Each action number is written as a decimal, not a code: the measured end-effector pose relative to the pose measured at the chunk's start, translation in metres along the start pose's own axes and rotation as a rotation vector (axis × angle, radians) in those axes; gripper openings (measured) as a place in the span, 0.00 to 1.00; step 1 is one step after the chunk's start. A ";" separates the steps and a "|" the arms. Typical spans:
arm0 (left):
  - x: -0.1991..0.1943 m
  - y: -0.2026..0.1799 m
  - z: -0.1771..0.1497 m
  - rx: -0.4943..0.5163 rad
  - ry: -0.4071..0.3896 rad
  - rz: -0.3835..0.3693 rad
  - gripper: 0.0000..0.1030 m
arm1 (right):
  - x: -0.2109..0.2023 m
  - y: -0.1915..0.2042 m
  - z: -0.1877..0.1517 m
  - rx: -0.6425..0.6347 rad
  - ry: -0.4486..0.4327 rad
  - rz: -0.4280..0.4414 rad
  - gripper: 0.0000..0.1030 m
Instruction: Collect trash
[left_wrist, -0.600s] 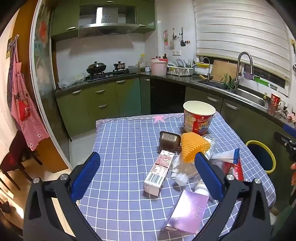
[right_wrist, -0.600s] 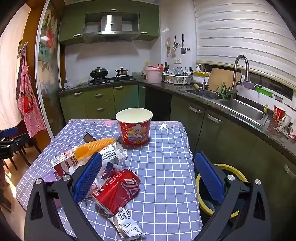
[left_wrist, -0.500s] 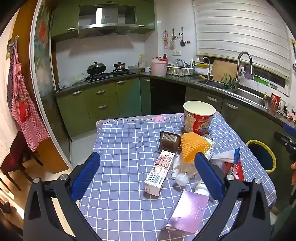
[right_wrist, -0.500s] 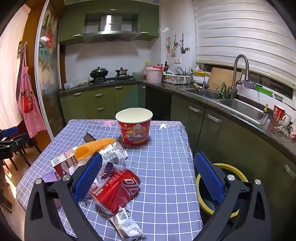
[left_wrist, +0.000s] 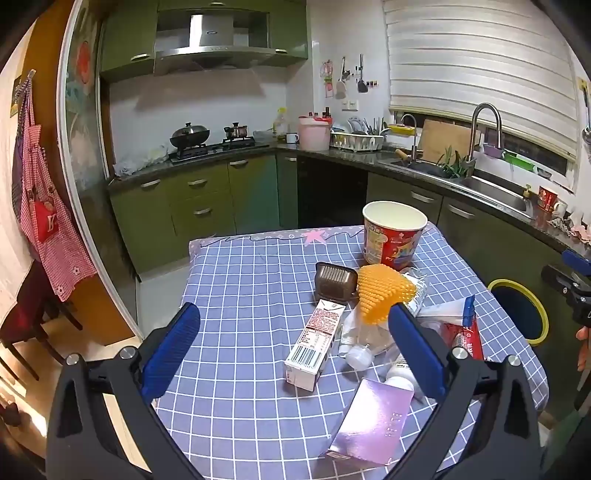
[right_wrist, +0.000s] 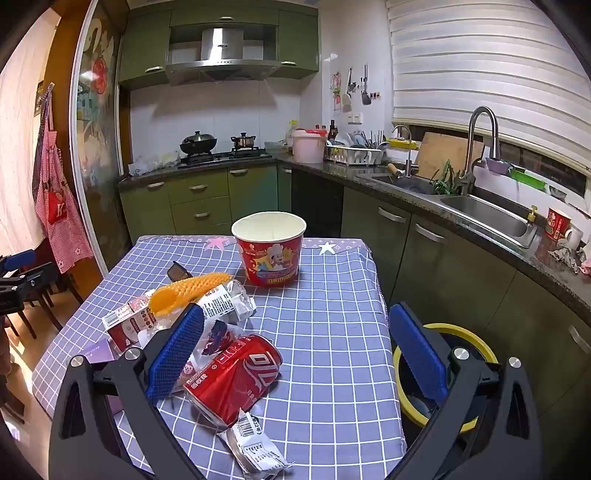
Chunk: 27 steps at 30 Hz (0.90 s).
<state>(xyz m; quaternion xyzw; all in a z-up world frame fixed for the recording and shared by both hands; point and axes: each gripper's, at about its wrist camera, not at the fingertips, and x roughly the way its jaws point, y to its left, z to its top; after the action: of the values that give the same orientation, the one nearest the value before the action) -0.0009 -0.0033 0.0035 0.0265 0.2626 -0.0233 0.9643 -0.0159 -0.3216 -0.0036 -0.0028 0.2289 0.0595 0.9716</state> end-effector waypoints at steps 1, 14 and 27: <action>0.000 0.000 0.000 0.001 0.001 -0.002 0.94 | 0.000 0.000 0.000 0.001 0.000 -0.001 0.96; 0.004 0.004 0.001 0.009 0.003 -0.019 0.94 | 0.003 0.001 -0.002 0.004 0.004 0.001 0.96; -0.002 -0.002 0.003 0.014 0.003 -0.020 0.94 | 0.007 0.003 -0.007 0.001 0.009 0.015 0.96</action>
<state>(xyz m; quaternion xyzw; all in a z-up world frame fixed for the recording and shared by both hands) -0.0016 -0.0056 0.0069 0.0305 0.2642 -0.0347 0.9634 -0.0131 -0.3177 -0.0126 -0.0011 0.2330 0.0665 0.9702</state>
